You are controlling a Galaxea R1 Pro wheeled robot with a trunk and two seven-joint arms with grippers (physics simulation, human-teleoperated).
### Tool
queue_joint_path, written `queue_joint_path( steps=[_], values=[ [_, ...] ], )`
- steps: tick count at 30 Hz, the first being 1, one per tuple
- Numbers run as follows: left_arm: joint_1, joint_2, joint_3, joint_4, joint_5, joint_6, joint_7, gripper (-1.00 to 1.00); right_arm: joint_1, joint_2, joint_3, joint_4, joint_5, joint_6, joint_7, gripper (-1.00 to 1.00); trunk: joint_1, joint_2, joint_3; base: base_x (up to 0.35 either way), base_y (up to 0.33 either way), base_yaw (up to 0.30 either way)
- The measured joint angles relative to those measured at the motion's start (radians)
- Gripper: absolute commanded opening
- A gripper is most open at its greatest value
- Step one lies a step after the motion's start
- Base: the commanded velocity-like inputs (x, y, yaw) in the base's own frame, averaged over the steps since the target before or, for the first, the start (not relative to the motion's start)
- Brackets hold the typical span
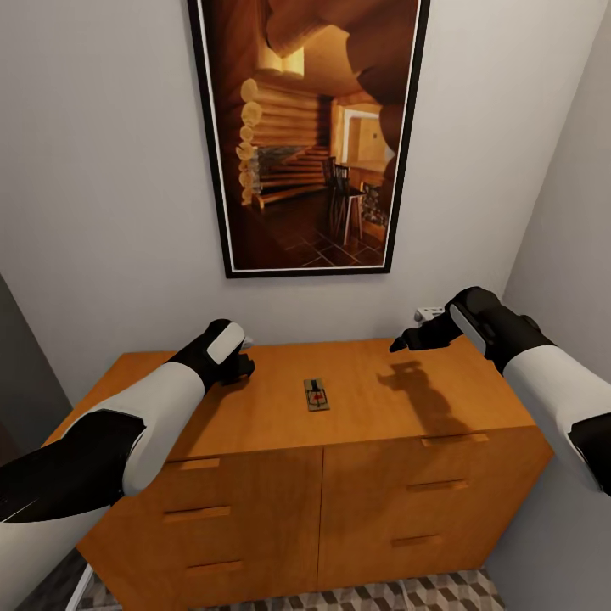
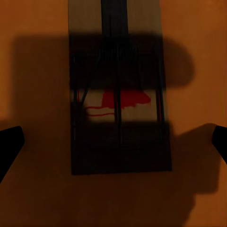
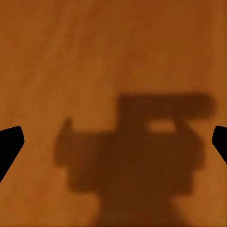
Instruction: Take the four mousetraps from the cabinet in the bathroom and place them on the bathroom floor. Make sure all four end up on the same floor surface, and ensure that at least two of them are either under or directly next to the same bathroom sink.
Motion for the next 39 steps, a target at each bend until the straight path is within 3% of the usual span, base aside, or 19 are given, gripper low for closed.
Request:
queue_joint_path(
  steps=[20, 21, 39],
  values=[
    [0.000, 0.000, 0.000, 0.000, -0.001, 0.001, 0.000, 1.00, 0.000, -0.002, 0.001, 0.000, 0.000, 0.000, 0.000, 1.00, 0.000, 0.000, 0.000, 0.000, 0.000, 0.000],
    [0.000, 0.000, 0.001, 0.000, -0.001, 0.001, 0.000, -1.00, 0.000, -0.002, 0.001, 0.000, 0.000, 0.000, 0.000, 1.00, 0.000, 0.000, 0.000, 0.000, 0.000, 0.000],
    [0.000, 0.000, -0.001, -0.001, 0.005, -0.005, 0.001, -1.00, 0.000, -0.002, 0.002, 0.000, 0.000, 0.000, 0.000, 1.00, 0.000, 0.000, 0.000, 0.000, 0.000, 0.000]
  ],
)
